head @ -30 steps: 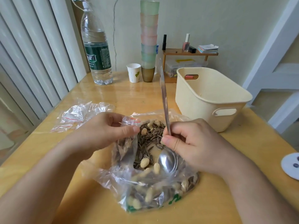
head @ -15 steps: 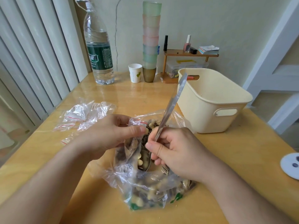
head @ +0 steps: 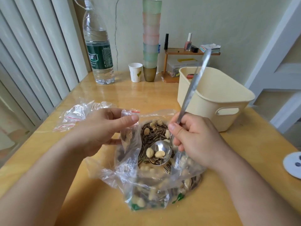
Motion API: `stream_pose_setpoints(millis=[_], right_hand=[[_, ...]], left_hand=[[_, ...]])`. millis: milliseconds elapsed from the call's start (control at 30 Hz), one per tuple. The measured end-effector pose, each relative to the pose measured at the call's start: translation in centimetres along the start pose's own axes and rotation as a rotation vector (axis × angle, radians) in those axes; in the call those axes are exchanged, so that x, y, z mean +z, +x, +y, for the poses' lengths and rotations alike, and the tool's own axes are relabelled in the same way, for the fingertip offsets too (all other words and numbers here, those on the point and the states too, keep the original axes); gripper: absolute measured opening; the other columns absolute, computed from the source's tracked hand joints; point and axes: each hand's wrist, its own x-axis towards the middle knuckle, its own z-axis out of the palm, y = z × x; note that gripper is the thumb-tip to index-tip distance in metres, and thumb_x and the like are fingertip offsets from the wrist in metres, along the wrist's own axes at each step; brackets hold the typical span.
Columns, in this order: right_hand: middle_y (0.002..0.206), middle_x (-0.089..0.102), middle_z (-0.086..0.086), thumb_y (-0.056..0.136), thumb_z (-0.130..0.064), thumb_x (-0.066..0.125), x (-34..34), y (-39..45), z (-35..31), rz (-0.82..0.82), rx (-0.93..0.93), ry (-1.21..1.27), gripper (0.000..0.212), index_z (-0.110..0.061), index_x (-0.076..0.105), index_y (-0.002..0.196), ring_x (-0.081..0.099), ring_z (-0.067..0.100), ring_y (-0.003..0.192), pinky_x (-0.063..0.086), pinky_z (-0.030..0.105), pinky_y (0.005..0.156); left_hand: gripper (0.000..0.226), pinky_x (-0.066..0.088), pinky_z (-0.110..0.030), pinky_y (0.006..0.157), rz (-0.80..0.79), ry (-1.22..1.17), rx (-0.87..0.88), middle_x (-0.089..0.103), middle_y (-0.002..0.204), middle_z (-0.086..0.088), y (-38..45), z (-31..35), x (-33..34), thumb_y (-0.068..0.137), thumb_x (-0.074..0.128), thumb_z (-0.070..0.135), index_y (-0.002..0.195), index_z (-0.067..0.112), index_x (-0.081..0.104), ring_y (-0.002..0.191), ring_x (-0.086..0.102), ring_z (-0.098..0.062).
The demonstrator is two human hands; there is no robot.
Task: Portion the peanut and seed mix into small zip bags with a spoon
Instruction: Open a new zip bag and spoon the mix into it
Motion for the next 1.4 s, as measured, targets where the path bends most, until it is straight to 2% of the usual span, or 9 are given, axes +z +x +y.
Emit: stream_pose_setpoints(millis=[133, 233, 333, 433, 767, 1000, 1233, 1333, 1400], right_hand=[[0.077, 0.066, -0.002, 0.101, -0.033, 0.058, 0.3, -0.3, -0.4, -0.082, -0.067, -0.128, 0.022, -0.024, 0.062, 0.081, 0.058, 0.018, 0.065, 0.051, 0.038, 0.065], [0.074, 0.064, 0.003, 0.102, -0.036, 0.056, 0.3, -0.4, -0.6, -0.157, -0.053, -0.145, 0.026, -0.022, 0.060, 0.080, 0.056, 0.023, 0.066, 0.051, 0.042, 0.066], [0.074, 0.068, 0.004, 0.100, -0.040, 0.057, 0.7, -0.6, -0.8, -0.184, -0.029, -0.113, 0.024, -0.024, 0.062, 0.083, 0.063, 0.025, 0.066, 0.058, 0.047, 0.069], [0.074, 0.074, -0.001, 0.100, -0.038, 0.063, 1.7, -0.9, -1.1, -0.210, 0.008, 0.019, 0.009, -0.033, 0.065, 0.092, 0.072, 0.017, 0.061, 0.063, 0.047, 0.072], [0.077, 0.077, -0.004, 0.101, -0.033, 0.065, 2.9, -1.0, -1.3, -0.260, 0.062, 0.120, 0.016, -0.027, 0.068, 0.087, 0.077, 0.012, 0.069, 0.064, 0.040, 0.076], [0.082, 0.079, -0.002, 0.104, -0.027, 0.060, 2.4, -0.9, -1.4, -0.346, 0.093, 0.113, 0.017, -0.024, 0.064, 0.087, 0.076, 0.015, 0.072, 0.060, 0.034, 0.070], [0.077, 0.073, 0.004, 0.104, -0.032, 0.058, 0.3, 0.0, -0.6, -0.082, 0.018, 0.224, 0.016, -0.032, 0.063, 0.088, 0.071, 0.022, 0.061, 0.046, 0.029, 0.057], [0.074, 0.070, 0.003, 0.103, -0.043, 0.057, -0.4, 0.0, -0.4, 0.103, -0.091, 0.209, 0.015, -0.033, 0.064, 0.093, 0.068, 0.020, 0.057, 0.051, 0.038, 0.059], [0.074, 0.069, -0.001, 0.102, -0.045, 0.056, -0.9, -0.1, -0.5, 0.202, -0.154, 0.152, 0.016, -0.032, 0.064, 0.095, 0.067, 0.017, 0.056, 0.058, 0.045, 0.063]], left_hand=[[0.092, 0.050, -0.034, 0.066, -0.136, 0.054, -0.023, 0.073, 0.101, -0.021, -0.2, 0.1, -0.4, 0.044, 0.096, 0.067, 0.106, 0.003, 0.073, 0.066, 0.061, -0.014], [0.090, 0.056, -0.038, 0.072, -0.229, 0.024, -0.038, 0.075, 0.103, -0.012, -0.5, 0.2, -0.5, 0.039, 0.097, 0.069, 0.108, 0.014, 0.080, 0.085, 0.068, -0.019], [0.086, 0.060, -0.038, 0.069, -0.287, 0.026, -0.039, 0.074, 0.104, -0.021, -0.8, 0.3, -0.3, 0.041, 0.098, 0.065, 0.109, 0.016, 0.081, 0.089, 0.065, -0.026], [0.081, 0.060, -0.036, 0.067, -0.312, 0.019, -0.052, 0.074, 0.098, -0.013, -0.9, 0.4, 0.2, 0.045, 0.098, 0.063, 0.110, 0.017, 0.081, 0.081, 0.066, -0.020], [0.087, 0.061, -0.039, 0.059, -0.290, -0.086, -0.125, 0.072, 0.108, -0.021, -0.9, 0.5, 0.2, 0.047, 0.098, 0.060, 0.117, 0.013, 0.078, 0.090, 0.068, -0.031], [0.082, 0.061, -0.039, 0.060, -0.315, -0.212, -0.122, 0.071, 0.103, -0.017, -0.7, 0.3, 0.0, 0.046, 0.102, 0.052, 0.114, 0.012, 0.079, 0.083, 0.073, -0.024], [0.089, 0.062, -0.034, 0.070, -0.206, -0.299, 0.093, 0.079, 0.098, -0.012, 0.1, -0.4, -0.5, 0.045, 0.101, 0.058, 0.115, 0.007, 0.078, 0.086, 0.075, -0.020], [0.082, 0.055, -0.036, 0.081, -0.134, -0.215, 0.161, 0.076, 0.113, -0.018, 0.5, -0.8, -0.2, 0.046, 0.096, 0.068, 0.103, 0.011, 0.083, 0.095, 0.067, -0.027], [0.072, 0.054, -0.032, 0.078, -0.122, -0.178, 0.233, 0.074, 0.107, -0.023, 0.4, -1.2, 0.4, 0.056, 0.094, 0.065, 0.100, 0.010, 0.082, 0.088, 0.061, -0.031]])
